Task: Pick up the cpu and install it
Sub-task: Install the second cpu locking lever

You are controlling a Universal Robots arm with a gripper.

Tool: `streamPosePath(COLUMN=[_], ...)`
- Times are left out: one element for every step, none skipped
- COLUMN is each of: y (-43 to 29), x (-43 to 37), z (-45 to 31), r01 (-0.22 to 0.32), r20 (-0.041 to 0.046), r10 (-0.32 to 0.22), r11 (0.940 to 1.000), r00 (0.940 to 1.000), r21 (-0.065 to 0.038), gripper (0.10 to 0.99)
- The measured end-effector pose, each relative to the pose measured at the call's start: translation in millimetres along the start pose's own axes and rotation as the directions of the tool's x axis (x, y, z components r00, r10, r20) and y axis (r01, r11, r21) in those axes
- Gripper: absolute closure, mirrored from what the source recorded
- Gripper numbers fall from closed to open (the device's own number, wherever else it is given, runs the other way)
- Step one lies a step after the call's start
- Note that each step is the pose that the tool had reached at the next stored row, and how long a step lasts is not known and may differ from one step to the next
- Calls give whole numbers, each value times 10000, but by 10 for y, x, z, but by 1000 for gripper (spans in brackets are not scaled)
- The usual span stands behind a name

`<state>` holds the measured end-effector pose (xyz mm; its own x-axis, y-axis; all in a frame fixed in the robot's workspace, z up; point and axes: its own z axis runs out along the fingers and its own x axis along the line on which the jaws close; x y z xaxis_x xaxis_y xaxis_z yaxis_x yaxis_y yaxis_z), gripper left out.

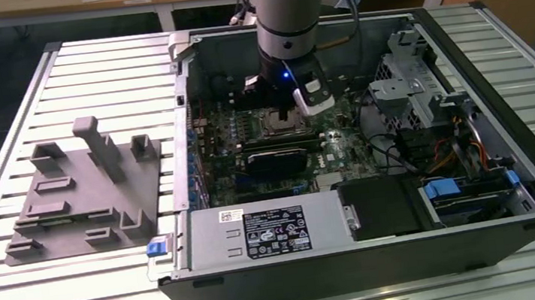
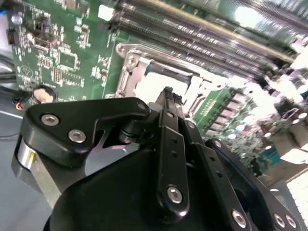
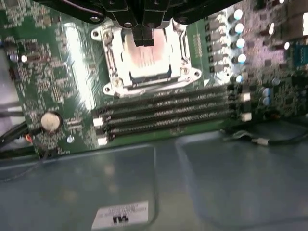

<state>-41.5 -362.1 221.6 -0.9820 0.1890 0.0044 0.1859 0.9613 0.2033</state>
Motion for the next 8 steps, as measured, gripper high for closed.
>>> streamPosePath(y=[26,39,41,41,41,41,41,41], x=[-3,-8,-9,-9,-9,-10,-10,-10], z=[7,10,10,10,10,10,10,10], r01=[0,1,2,1,1,1,1,1], r20=[4,7,8,8,8,8,8,8], r10=[0,-1,-2,-1,-1,-1,-1,-1], r11=[10000,10000,10000,10000,10000,10000,10000,10000], r00=[10000,10000,10000,10000,10000,10000,10000,10000], r21=[26,44,48,48,49,48,48,49], gripper=[980,980,980,980,980,980,980,980])
